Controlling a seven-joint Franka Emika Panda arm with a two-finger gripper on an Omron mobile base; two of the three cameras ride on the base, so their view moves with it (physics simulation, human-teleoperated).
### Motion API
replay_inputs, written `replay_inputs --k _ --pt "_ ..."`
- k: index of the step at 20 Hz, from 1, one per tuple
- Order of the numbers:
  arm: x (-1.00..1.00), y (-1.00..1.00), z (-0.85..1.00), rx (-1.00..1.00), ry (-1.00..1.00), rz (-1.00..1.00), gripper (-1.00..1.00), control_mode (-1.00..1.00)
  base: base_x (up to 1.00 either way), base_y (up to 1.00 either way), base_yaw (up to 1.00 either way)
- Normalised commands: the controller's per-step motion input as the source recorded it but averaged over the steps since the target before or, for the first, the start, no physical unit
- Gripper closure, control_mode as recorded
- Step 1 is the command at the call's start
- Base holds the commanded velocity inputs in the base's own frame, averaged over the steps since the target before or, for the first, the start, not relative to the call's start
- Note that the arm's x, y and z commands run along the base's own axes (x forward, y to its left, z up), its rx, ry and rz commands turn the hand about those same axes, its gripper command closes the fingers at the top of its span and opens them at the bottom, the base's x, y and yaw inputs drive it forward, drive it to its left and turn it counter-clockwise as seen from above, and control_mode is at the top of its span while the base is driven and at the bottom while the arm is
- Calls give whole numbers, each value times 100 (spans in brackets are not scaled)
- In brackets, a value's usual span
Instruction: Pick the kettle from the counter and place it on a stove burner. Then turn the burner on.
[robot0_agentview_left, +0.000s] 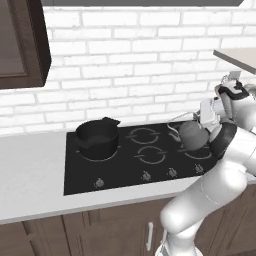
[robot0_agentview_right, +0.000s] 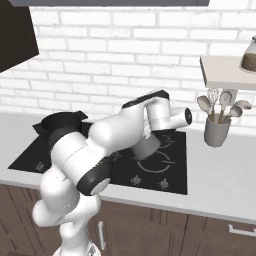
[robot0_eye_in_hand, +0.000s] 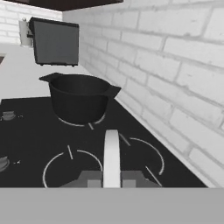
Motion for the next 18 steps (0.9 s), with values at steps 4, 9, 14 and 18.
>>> replay_inputs --k 4,9,14,18 --pt "24 5 0 0 0 0 100 -100 0 0 0" --pt "19 12 0 0 0 0 100 -100 0 0 0" --pt "7 1 -7 0 0 0 100 -100 0 0 0" --pt "0 -18 -28 0 0 0 100 -100 0 0 0"
